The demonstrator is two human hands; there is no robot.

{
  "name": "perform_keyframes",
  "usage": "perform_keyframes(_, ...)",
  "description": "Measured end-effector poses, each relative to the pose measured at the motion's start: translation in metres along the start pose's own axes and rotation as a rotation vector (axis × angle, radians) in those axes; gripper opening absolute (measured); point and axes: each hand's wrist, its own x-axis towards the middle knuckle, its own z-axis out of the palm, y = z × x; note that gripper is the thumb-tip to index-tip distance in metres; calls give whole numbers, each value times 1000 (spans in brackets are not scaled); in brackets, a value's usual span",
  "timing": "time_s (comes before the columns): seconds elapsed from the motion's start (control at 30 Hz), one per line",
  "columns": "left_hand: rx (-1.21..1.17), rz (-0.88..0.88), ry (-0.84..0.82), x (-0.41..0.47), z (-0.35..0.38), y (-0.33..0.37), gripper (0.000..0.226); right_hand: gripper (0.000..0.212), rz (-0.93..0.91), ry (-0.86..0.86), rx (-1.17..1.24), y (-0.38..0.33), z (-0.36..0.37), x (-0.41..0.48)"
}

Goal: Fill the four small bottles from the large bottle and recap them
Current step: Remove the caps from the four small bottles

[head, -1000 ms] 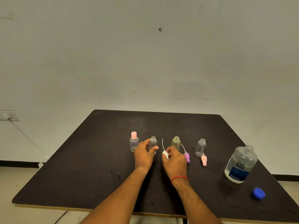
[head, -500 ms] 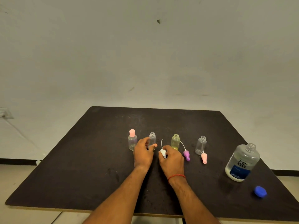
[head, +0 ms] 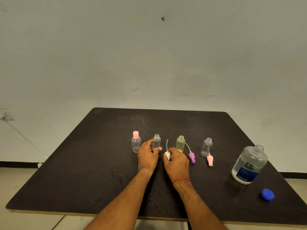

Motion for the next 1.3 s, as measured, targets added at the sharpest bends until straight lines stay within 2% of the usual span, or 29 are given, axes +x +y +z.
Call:
perform_keyframes(0.37, 10, 13, 8, -3, -3, 4, 35, 17, -2, 7, 6, -3, -3, -1)
perform_keyframes(0.73, -47, 6, 65, -27, -18, 10, 59, 21, 2, -10, -9, -8, -6, -2)
perform_keyframes(1.0, -46, 101, 201, -26, -75, -5, 28, 23, -42, 40, 15, -16, -12, -8)
perform_keyframes(1.3, -9, 28, 142, -16, -111, -30, 40, 21, -138, 107, 112, -24, -21, -14)
